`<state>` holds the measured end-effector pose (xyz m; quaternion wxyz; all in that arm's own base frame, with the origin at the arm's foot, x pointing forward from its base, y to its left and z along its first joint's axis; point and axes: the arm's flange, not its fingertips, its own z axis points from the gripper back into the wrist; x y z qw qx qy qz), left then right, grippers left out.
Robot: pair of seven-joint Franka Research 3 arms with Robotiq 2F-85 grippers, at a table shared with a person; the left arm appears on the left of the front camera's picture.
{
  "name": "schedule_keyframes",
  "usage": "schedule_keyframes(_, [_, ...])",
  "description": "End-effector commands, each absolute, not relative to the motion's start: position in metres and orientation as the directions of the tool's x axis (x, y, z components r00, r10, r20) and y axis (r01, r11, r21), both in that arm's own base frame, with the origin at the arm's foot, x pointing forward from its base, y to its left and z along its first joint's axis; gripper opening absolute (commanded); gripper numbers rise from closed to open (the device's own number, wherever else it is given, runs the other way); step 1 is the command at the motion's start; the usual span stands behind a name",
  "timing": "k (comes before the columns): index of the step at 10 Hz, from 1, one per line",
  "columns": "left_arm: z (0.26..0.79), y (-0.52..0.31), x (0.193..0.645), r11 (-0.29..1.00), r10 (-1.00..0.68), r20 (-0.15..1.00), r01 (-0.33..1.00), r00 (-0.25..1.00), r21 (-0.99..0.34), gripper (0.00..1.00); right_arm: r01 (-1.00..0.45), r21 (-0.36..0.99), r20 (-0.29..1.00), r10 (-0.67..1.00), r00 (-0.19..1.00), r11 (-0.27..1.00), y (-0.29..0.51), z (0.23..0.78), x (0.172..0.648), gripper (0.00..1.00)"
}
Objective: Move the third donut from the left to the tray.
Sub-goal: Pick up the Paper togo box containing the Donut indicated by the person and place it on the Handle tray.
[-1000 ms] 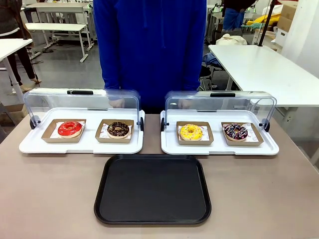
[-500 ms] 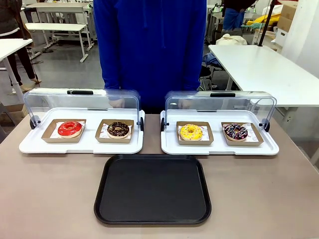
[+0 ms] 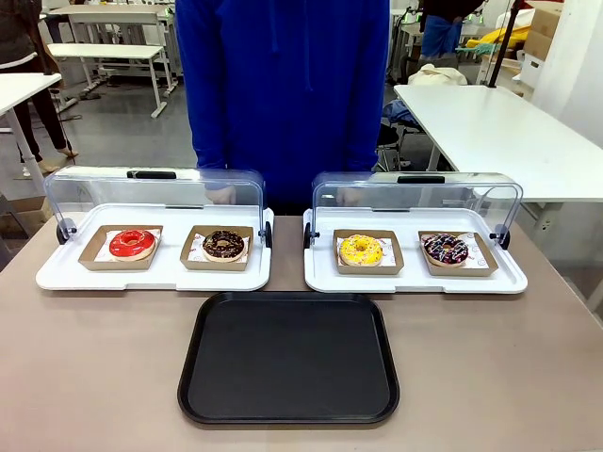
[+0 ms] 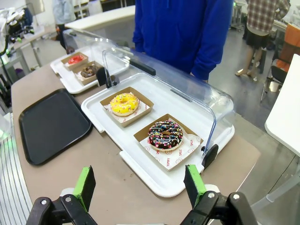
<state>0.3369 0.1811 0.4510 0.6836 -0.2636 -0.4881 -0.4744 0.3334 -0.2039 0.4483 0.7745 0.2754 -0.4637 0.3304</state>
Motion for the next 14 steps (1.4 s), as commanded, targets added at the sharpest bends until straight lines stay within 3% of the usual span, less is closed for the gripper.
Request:
schedule_keyframes(1, [0.4511, 0.1811, 0.3373, 0.41, -0.378, 0.924, 0.905, 0.052, 0.117, 1.0, -0.773, 0.093, 0.916, 0.251, 0.314, 0.627, -0.205, 0.449, 0.3386, 1.0])
schedule_keyframes(14, [0.4511, 0.1811, 0.3373, 0.41, -0.378, 0.924, 0.905, 0.052, 0.117, 1.0, -0.773, 0.093, 0.916, 0.251, 0.314, 0.627, -0.205, 0.449, 0.3386, 1.0])
